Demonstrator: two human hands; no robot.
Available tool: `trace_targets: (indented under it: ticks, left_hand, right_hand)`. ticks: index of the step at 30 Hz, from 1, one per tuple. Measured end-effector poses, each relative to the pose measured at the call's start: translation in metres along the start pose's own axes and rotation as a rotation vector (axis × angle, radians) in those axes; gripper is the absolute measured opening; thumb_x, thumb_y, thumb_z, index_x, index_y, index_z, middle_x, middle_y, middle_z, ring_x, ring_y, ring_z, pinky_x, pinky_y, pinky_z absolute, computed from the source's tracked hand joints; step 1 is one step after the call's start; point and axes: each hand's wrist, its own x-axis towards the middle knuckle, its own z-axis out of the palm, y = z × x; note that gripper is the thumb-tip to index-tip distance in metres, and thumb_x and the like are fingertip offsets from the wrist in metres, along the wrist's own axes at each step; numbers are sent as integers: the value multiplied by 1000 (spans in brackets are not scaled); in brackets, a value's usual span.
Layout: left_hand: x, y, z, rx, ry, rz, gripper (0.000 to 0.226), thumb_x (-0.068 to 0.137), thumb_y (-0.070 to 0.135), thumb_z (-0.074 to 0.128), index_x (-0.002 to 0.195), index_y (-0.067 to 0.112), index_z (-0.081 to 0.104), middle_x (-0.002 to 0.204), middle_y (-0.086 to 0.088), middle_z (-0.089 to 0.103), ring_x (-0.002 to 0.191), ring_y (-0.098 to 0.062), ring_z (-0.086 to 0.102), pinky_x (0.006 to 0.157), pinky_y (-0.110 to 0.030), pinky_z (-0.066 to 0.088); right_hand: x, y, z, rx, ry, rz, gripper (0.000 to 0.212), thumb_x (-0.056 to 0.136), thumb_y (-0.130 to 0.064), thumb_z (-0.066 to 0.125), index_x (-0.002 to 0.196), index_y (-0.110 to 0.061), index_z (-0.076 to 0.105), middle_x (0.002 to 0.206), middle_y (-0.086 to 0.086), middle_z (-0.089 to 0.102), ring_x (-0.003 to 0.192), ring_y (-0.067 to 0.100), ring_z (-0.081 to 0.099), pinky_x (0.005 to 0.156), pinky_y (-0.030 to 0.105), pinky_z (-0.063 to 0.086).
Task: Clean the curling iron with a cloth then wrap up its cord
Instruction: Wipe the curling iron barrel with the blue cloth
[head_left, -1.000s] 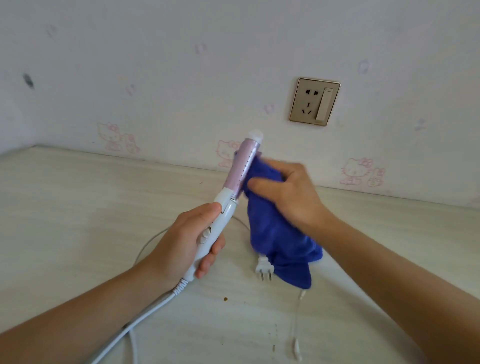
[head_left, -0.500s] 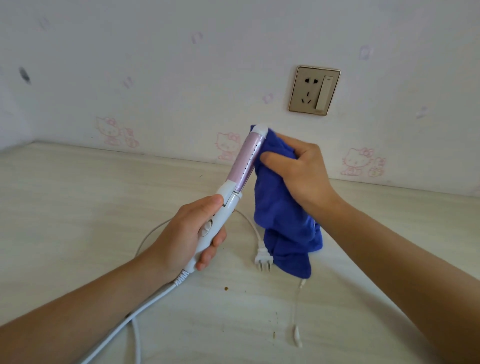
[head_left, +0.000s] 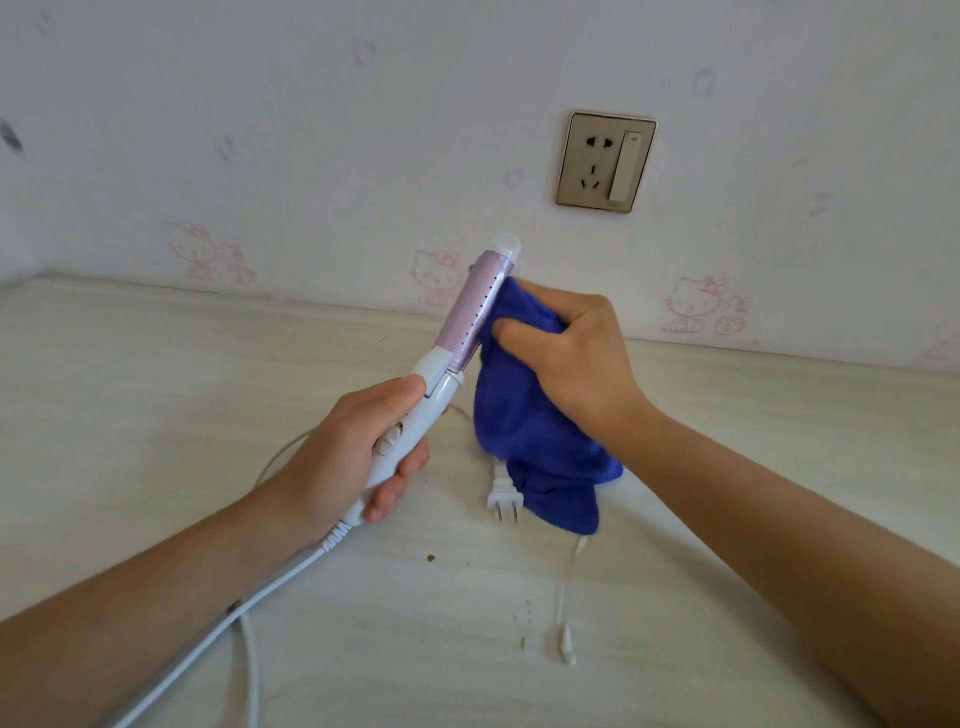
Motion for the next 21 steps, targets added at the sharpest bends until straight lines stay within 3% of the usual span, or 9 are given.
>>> trace_targets:
  ticks: [3, 6, 8, 11, 14, 17, 21]
  left_hand:
    - [-1, 5, -3, 94, -35, -8, 47, 78, 63, 57, 82, 17, 60, 59, -9, 52, 32, -18, 35, 39, -21, 31]
    - [-2, 12, -13, 241, -31, 17, 47, 80, 64, 59, 83, 17, 58, 63, -9, 55, 36, -20, 38, 39, -23, 31]
    - [-1, 16, -23, 363, 2, 53, 45, 80, 65, 62, 86, 20, 61, 63, -6, 55, 40, -21, 41, 39, -26, 32]
    - [1, 20, -40, 749, 71, 188, 43, 78, 69, 66, 101, 33, 67, 62, 6, 60, 47, -15, 48, 44, -28, 38]
    - [5, 16, -50, 1137, 117, 262, 44, 71, 78, 64, 100, 45, 66, 77, 14, 67, 61, -5, 59, 57, -31, 47]
    - [10, 8, -50, 1240, 90, 258, 54, 66, 84, 60, 101, 43, 64, 91, 20, 64, 78, 0, 60, 71, -33, 51]
    - [14, 6, -53, 1228, 82, 230, 69, 59, 88, 63, 113, 44, 59, 99, 23, 62, 86, 1, 60, 76, -34, 51]
  right_hand:
    - [14, 0, -27, -32, 101, -21, 24, 85, -10, 67, 97, -25, 81, 79, -10, 75, 72, 1, 65, 69, 21, 56]
    - [24, 2, -57, -130, 114, -29, 23, 85, -16, 68, 99, -31, 78, 88, -11, 78, 76, -4, 68, 70, 16, 56]
    - [26, 7, -77, -226, 130, -17, 30, 83, -28, 71, 107, -45, 68, 90, -20, 76, 81, -5, 70, 68, 13, 56]
    - [20, 22, -103, -363, 132, 65, 29, 80, -41, 72, 105, -44, 57, 88, -16, 70, 78, 2, 67, 64, 23, 53]
    - [5, 41, -119, -524, 26, 111, 24, 79, -47, 71, 100, -47, 59, 95, -22, 65, 86, 0, 62, 71, 24, 48]
    - [-11, 56, -121, -633, -106, 145, 27, 79, -53, 66, 106, -48, 63, 102, -22, 66, 95, 6, 62, 86, 30, 50]
    - [-19, 62, -115, -695, -152, 149, 38, 82, -55, 64, 116, -40, 66, 103, -16, 64, 99, 14, 61, 86, 32, 46]
